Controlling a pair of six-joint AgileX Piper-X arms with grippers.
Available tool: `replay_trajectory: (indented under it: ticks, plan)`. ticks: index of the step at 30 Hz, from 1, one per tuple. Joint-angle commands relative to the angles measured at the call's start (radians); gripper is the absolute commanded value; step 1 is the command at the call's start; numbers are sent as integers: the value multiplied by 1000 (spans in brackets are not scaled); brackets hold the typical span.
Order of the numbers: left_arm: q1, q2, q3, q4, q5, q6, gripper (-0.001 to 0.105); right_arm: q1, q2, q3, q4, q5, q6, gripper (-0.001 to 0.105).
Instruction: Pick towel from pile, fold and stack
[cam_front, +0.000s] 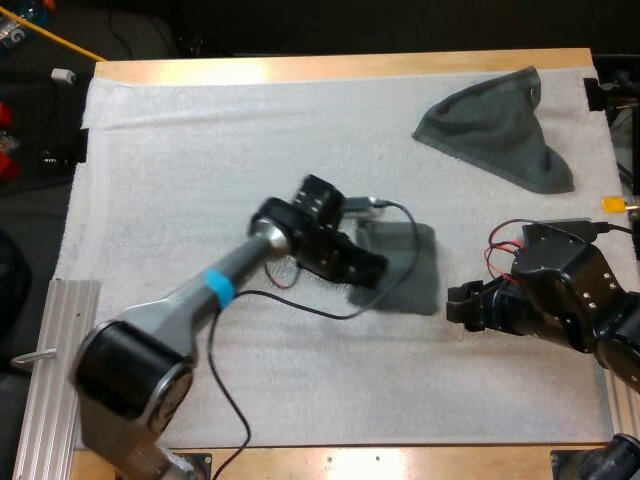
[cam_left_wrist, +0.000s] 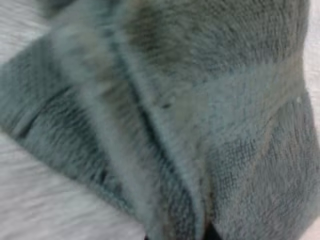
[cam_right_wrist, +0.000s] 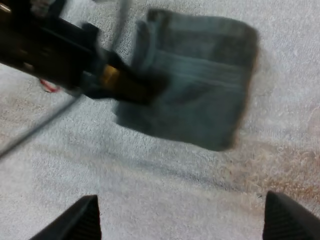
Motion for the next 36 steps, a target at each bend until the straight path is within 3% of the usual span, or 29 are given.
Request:
replay_trajectory:
  ticks: [1,7,14,17,22,27,30,34,35,36]
  plan:
    - [40,-24,-6,57,-44,58,0,-1,-4,2,7,5,-3,65]
    - [245,-87,-6,262,-279,276,0,-1,-4,2,7,-4,-3,65]
    - [447,-123,-6,365,-549,407,0,-1,-4,2,-40,-111,-3,65]
    - [500,-123,-6,370,-616,421,0,-1,-4,2,-81,-134,-3,65]
    - [538,-123,-6,368,-623,441,0,-1,-4,2,-107,-137,-3,65]
    - [539,-123,-6,368,-693,456,1,-1,-4,2,-107,-137,-3,65]
    - [539,-125,-6,368,-718,456,19,-1,-4,2,-107,-137,-3,65]
    - [539,-133,-6,368,-749,456,66,-1,-4,2,-107,-137,-3,65]
    - [539,-139,-6,368,-771,451,72,-1,-4,2,-107,-137,-3,65]
    - [539,-145,-6,368,-785,449,71,-1,-4,2,-107,-137,-3,65]
